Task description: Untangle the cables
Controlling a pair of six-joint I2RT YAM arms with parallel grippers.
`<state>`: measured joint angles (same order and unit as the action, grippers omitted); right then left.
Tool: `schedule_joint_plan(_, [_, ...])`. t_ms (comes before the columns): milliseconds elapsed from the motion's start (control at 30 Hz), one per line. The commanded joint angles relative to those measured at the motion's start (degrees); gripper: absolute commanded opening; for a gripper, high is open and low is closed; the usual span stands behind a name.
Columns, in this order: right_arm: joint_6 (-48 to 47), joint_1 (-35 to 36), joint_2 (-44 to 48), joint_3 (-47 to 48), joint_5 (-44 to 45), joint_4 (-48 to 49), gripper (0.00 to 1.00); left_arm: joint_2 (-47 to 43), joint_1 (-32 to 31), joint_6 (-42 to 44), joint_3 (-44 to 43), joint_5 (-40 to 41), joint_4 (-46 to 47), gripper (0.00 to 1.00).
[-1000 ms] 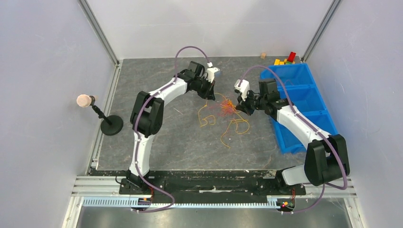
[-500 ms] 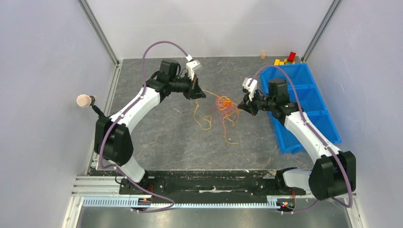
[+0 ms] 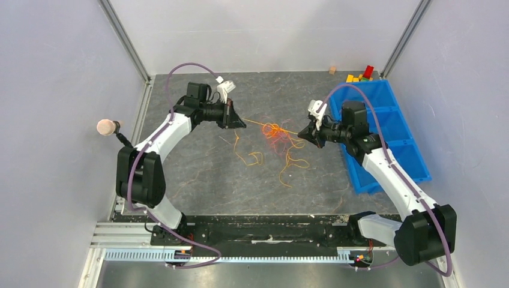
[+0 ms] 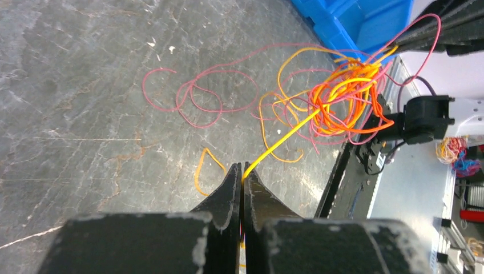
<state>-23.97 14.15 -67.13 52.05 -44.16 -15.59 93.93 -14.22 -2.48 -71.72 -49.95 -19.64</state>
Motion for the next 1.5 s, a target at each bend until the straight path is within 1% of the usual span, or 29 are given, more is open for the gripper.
schedule_joint_plan(0, [2.79, 0.54, 2.13, -1.31, -0.28, 0.61, 0.00, -4.32, -0.70, 4.91, 1.75, -3.83, -1.95, 0.02])
schedule_joint_plan(33, [3.92, 1.06, 2.10, -1.47, -0.46, 1.53, 0.00, -4.84, -1.79, 6.96, 1.92, -4.16, -3.35, 0.04])
schedule_joint_plan(67, [5.05, 1.47, 2.05, -1.64, -0.64, 2.75, 0.00, -5.50, -2.76, 7.91, 2.31, -4.20, -4.18, 0.07])
schedule_joint_plan(133, [6.75, 2.56, 1.78, -1.73, -0.61, 4.46, 0.00, -6.55, -3.65, 8.67, 3.27, -4.29, -4.27, 0.23])
schedule_joint_plan(167, [7.16, 3.31, 1.74, -1.69, -0.41, 4.99, 0.00, -7.03, -3.89, 9.58, 3.51, -4.01, -4.57, 0.34])
schedule_joint_plan(233, [7.42, 4.28, 1.55, -1.63, -0.15, 5.64, 0.00, -7.56, -4.29, 14.24, 3.00, -2.72, -7.67, 0.53])
schedule_joint_plan(300, [7.45, 5.00, 1.48, -1.52, 0.02, 5.84, 0.00, -8.20, -4.28, 18.06, 2.64, -0.83, -9.45, 0.61])
schedule_joint_plan(400, [6.60, 5.99, 1.29, -1.77, 0.39, 5.42, 0.00, -8.19, -4.38, 20.93, 2.56, 1.75, -8.94, 0.68])
schedule_joint_plan(500, [6.06, 6.70, 1.60, -2.26, 0.12, 5.14, 0.00, -6.83, -5.41, 22.51, 2.16, 1.62, -7.52, 0.69])
schedule_joint_plan(667, [5.26, 8.05, 2.25, -2.31, 0.89, 4.67, 0.00, -5.03, -10.02, 24.23, 2.60, 0.69, -3.52, 0.71])
schedule_joint_plan(767, [4.74, 8.72, 2.24, -2.09, 1.35, 4.19, 0.00, -3.88, -12.24, 23.25, 1.97, 0.59, -1.43, 0.71])
schedule_joint_plan(900, [4.28, 8.94, 2.06, -1.88, 2.06, 3.78, 0.00, -1.83, -13.86, 22.18, 0.42, -0.88, -1.38, 0.67])
schedule_joint_plan(1000, [4.04, 9.02, 2.09, -1.90, 2.32, 3.56, 0.00, -1.14, -13.99, 22.25, 0.38, -1.44, -1.94, 0.61])
schedule_joint_plan(1067, [3.99, 8.98, 2.01, -1.95, 2.67, 3.55, 0.00, -1.20, -14.01, 23.49, 0.48, -1.79, -3.21, 0.61])
schedule_joint_plan(1167, [3.93, 9.03, 1.76, -2.21, 2.92, 3.51, 0.00, -2.33, -14.00, 23.86, 0.96, -3.69, -4.02, 0.65])
schedule_joint_plan(1233, [3.69, 9.05, 1.45, -2.38, 3.27, 3.42, 0.00, -3.88, -13.96, 23.18, 1.72, -4.53, -2.89, 0.68])
schedule_joint_plan(1467, [4.14, 9.02, 0.91, -2.40, 3.22, 3.52, 0.00, -6.02, -14.00, 22.31, 2.63, -7.43, -3.75, 0.69])
